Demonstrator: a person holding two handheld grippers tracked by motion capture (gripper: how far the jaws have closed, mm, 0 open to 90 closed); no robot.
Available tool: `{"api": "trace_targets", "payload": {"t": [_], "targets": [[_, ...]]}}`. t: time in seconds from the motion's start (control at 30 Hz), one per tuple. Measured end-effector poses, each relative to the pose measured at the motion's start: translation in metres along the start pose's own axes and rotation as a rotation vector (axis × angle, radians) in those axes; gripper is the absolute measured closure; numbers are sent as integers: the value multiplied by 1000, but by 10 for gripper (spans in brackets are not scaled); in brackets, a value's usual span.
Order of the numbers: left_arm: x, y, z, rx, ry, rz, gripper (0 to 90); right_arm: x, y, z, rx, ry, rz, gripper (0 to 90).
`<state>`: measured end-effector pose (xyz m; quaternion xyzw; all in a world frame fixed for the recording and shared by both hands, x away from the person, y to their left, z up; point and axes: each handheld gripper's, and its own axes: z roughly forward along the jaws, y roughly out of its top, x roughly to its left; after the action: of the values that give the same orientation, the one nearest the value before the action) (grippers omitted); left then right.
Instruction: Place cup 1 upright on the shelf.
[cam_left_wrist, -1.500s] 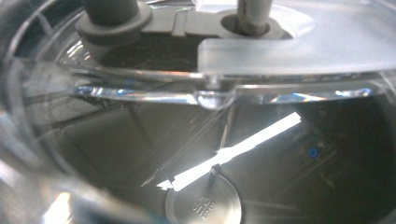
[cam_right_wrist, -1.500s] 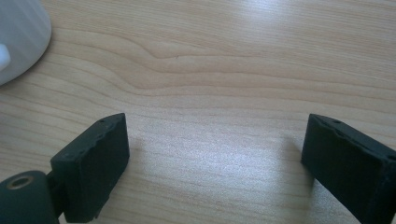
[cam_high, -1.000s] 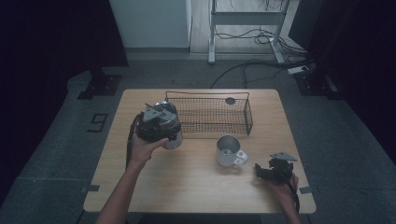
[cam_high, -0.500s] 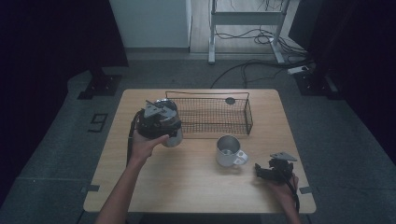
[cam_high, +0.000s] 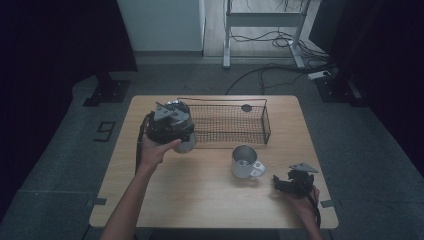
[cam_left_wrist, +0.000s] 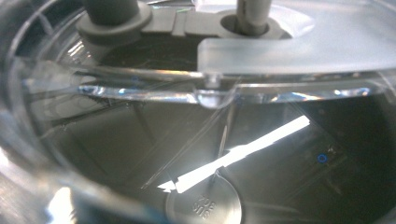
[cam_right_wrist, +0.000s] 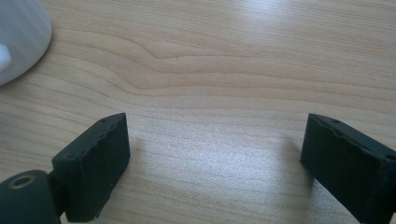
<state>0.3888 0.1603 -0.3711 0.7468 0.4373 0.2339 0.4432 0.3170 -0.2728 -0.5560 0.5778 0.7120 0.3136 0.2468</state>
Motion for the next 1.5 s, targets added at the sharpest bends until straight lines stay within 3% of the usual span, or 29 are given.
{"api": "trace_targets", "payload": {"t": [0.5, 1.5], "targets": [[3, 12, 10, -7, -13, 5, 42, 0, 0, 0, -2, 0, 1, 78], [14, 38, 48, 28, -24, 17, 42, 2, 0, 0, -11, -13, 7, 118]]}}
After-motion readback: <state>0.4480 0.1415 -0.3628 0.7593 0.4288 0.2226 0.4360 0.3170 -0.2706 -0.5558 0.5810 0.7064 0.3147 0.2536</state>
